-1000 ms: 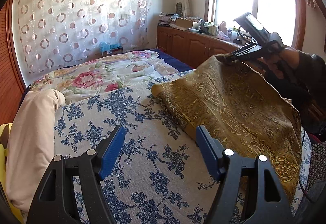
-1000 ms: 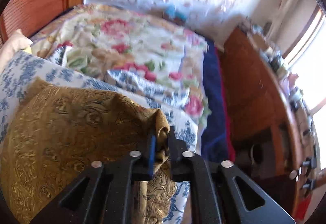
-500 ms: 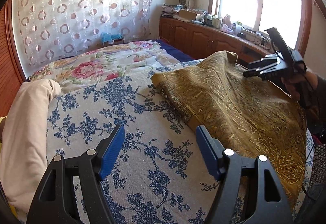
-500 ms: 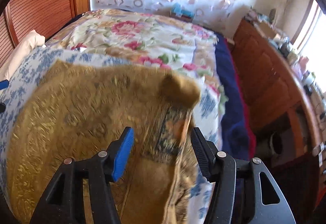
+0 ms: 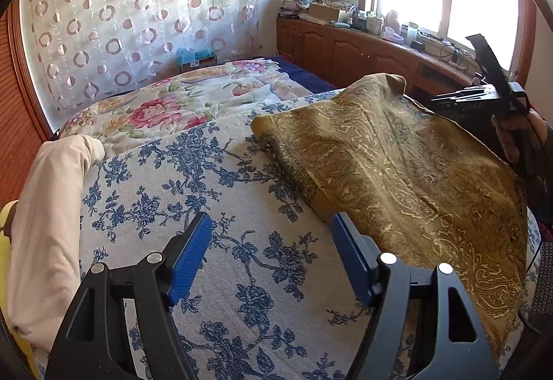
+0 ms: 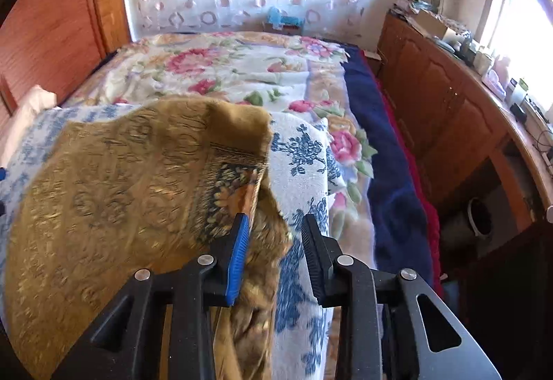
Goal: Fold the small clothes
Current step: 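Open the right gripper and release the folded shirt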
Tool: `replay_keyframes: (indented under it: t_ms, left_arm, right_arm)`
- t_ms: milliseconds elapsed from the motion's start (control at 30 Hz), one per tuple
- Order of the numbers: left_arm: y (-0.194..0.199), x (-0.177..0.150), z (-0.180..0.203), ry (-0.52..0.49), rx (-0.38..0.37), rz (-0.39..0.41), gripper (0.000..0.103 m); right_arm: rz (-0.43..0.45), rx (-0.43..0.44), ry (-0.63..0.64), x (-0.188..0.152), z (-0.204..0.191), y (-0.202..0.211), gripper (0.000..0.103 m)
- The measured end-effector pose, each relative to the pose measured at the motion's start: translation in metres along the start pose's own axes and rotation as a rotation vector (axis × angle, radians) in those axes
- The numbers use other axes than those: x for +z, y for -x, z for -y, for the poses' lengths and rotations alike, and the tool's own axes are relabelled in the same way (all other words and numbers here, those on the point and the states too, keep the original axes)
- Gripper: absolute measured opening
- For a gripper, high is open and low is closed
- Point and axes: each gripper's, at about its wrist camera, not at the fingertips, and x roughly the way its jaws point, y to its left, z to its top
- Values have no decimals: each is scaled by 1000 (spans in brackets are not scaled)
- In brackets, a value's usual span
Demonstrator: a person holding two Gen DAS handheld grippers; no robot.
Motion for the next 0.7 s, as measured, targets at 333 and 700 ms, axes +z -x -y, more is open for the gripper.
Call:
replay_keyframes:
  t_ms: [333, 700]
  left_arm:
    - [26, -6, 34, -18, -25, 22, 73]
    - [49, -31, 70, -3, -47, 19, 73]
  right_arm:
    - [80, 95, 21, -69, 3, 74, 33]
    - [23, 129, 19, -142, 12, 106, 32]
